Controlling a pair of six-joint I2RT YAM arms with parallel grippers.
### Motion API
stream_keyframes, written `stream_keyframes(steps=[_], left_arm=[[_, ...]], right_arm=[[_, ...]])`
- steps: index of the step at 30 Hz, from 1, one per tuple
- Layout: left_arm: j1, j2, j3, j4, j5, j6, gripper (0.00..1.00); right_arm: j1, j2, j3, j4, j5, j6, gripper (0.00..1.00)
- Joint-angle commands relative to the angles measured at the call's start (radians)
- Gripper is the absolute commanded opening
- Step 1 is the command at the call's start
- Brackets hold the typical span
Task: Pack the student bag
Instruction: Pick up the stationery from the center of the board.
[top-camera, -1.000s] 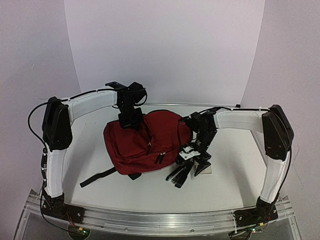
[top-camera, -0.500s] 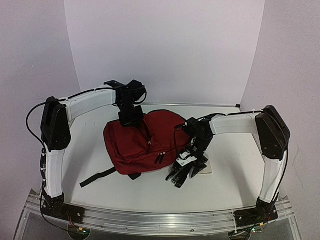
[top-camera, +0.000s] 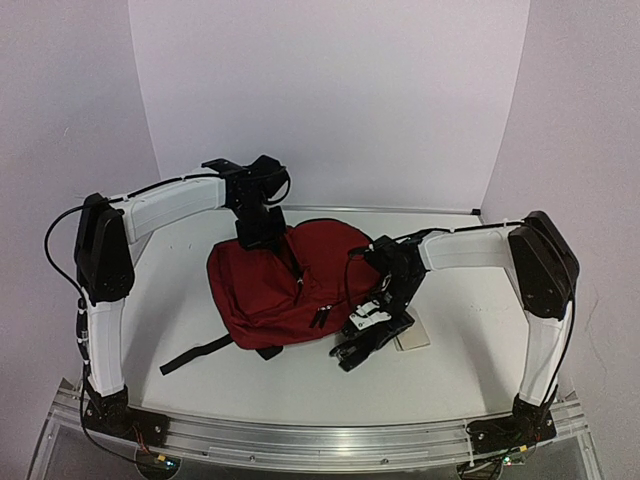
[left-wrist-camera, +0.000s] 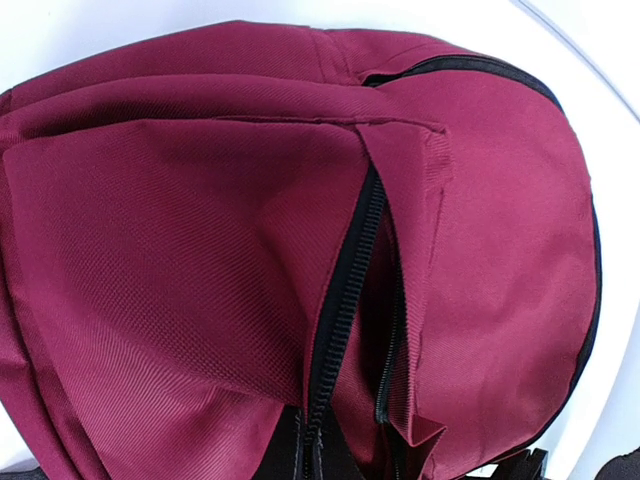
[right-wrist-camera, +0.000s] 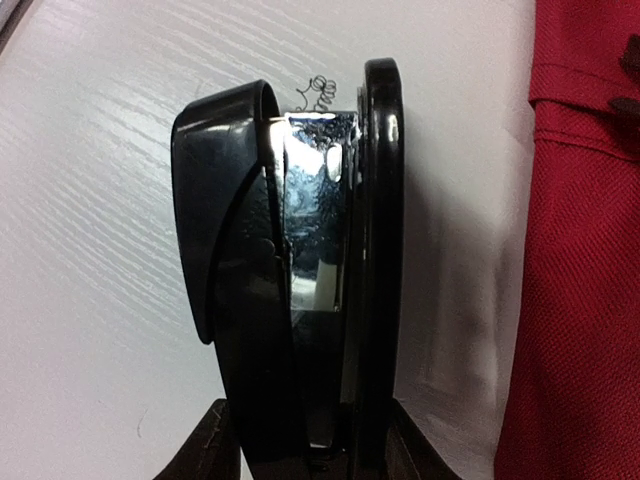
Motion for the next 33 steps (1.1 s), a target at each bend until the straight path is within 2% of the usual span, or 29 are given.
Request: stream_keyframes(steps=[1,7,14,21,33], left_arm=[[0.003,-0.08,-0.015,0.022,0.004,0.025,0.0],[0.003,-0.088,-0.027,0.038,0.007,0.038,0.0],[0.003,-0.089,-0.035,0.067,0.018,0.041,0.0],[0.003,-0.092,-0.036,0.084,0.019,0.044,0.0],[0.003,-0.125,-0.087,0.165,0.041,0.052,0.0]], right_arm=[[-0.002,-0.07,0.067,-0.02,-0.05,0.139,0.23],[-0.025,-0.148,0.153,-0.069,-0.183,0.309,0.16],[-0.081,-0.081,0.382,-0.068,-0.209,0.716,0.0],[-0.084,0.039,0.575,-0.04,-0.148,1.035,0.0],[0.001,0.193,0.71,-0.039,-0.092,1.185,0.0]])
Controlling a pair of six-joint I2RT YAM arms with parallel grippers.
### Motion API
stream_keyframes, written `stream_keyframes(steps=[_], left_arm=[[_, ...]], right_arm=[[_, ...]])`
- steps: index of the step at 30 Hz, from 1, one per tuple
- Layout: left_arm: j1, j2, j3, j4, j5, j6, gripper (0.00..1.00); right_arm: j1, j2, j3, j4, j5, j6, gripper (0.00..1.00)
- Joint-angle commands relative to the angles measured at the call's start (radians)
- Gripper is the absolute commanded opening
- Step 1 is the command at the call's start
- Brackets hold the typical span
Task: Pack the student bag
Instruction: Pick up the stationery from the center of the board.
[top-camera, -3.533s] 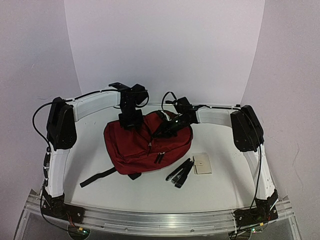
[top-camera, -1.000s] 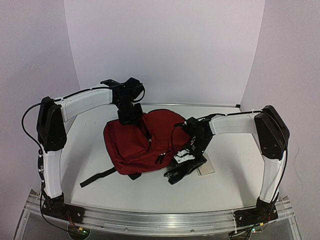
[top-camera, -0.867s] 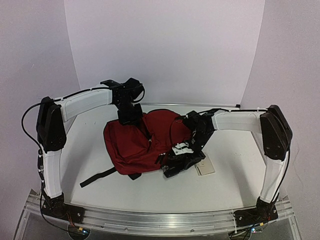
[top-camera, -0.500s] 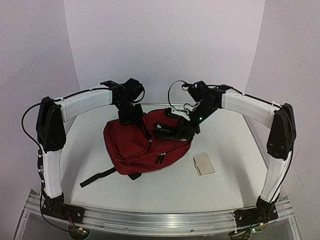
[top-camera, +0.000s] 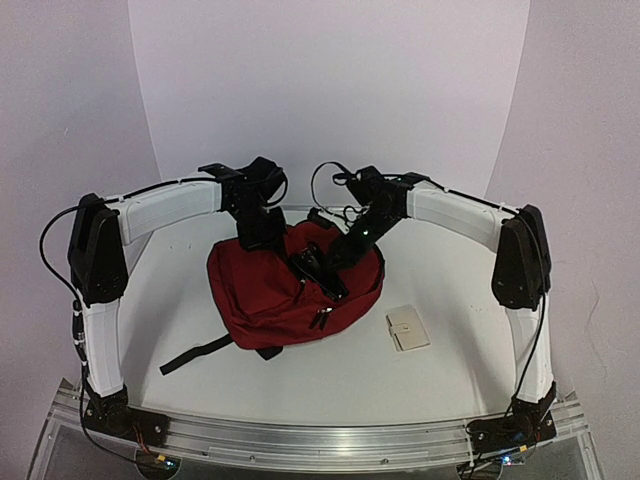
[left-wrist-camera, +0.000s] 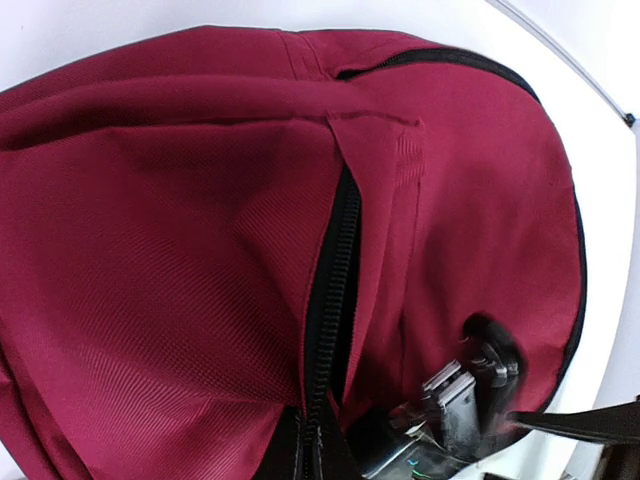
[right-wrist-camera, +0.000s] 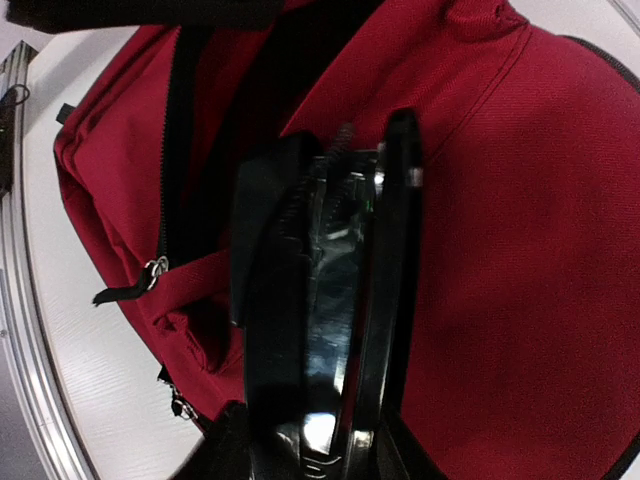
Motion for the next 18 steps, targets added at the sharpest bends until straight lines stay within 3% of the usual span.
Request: stream_keyframes(steps=[1,8,10,13,18], left_arm=[[0.001,-0.094,-0.013,0.07,0.017,0.025,0.0],[0.001,-0.105,-0.028,0.078,0.024,0.03,0.0],[0.001,-0.107,-0.026,0.077,0.017,0.03,0.0],[0.001,-0.11,-0.032,0.083,0.012,0.026,0.0],[0.001,-0.11,-0.044,0.097,0.017,0.024,0.0]], right_arm=[[0.05,0.029,0.095,0.024,0.006,0.076,0.0],[0.07,0.094,0.174,0.032,0.019,0.107,0.01],[0.068,0.098,0.179,0.026,0.027,0.119,0.14],[0.04,0.053,0.127,0.03,0.009,0.116,0.25],[-0.022,-0.033,-0.006,0.028,-0.077,0.088,0.6]])
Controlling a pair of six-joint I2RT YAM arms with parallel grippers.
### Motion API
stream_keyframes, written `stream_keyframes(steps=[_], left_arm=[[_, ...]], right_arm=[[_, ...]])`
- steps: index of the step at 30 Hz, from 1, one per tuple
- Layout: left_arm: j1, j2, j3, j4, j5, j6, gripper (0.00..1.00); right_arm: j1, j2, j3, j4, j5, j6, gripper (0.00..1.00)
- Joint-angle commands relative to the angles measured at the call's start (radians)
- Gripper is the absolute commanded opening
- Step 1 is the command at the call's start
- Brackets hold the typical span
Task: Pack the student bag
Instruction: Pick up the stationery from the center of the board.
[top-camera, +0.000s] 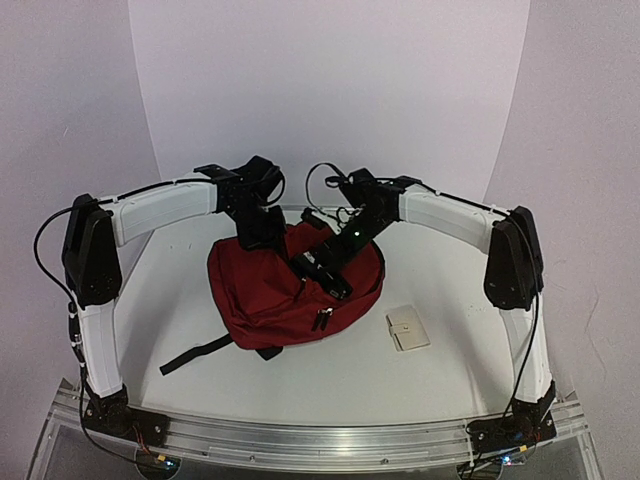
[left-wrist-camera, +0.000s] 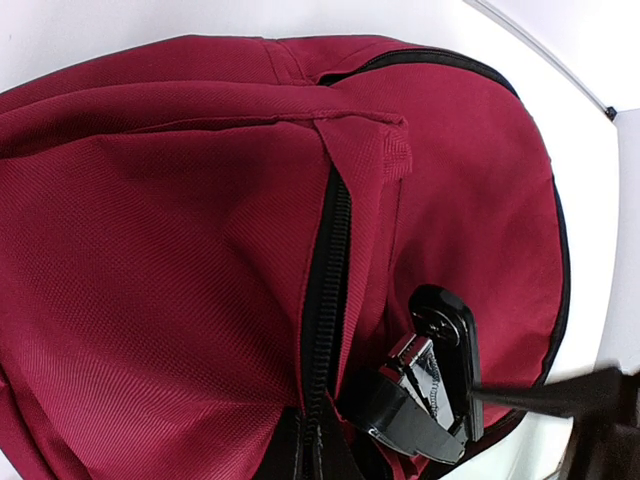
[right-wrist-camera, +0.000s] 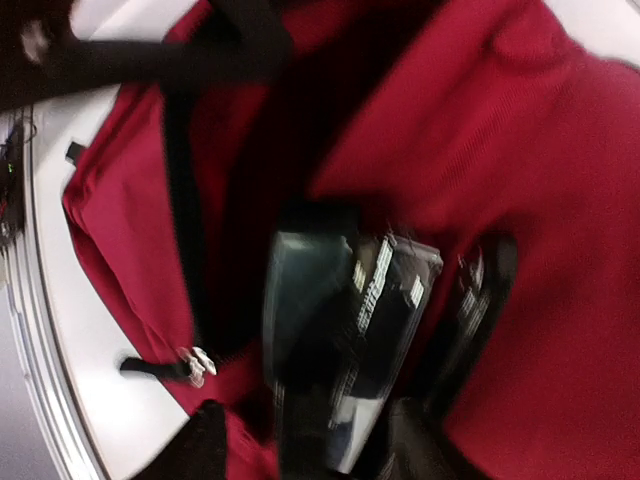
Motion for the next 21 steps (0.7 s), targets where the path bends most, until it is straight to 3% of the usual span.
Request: stream_keyframes(steps=[1,8,11,13,21], left_arm=[[0.001,-0.068,0.003,0.05,-0.001,0.009,0.0],[0.0,-0.057,0.011,0.048,0.005,0.018,0.0],[0.0,-0.058,0.013,0.046,0.003,0.019,0.0],[0.001,-0.057,0.015,0.046,0.0,0.018,0.0],[0.001,-0.06,0.022,0.037,-0.012,0.018,0.0]], right_arm=[[-0.063,-0.116,-0.119,-0.005,-0.062,-0.041,0.64],[-0.066,-0.135,-0.22,0.063,-0.024,-0.082,0.71],[-0.065,-0.139,-0.229,0.08,-0.018,-0.074,0.82],[-0.066,-0.152,-0.242,0.084,-0.026,-0.076,0.85],[-0.07,-0.176,-0.312,0.09,0.082,-0.041,0.63]])
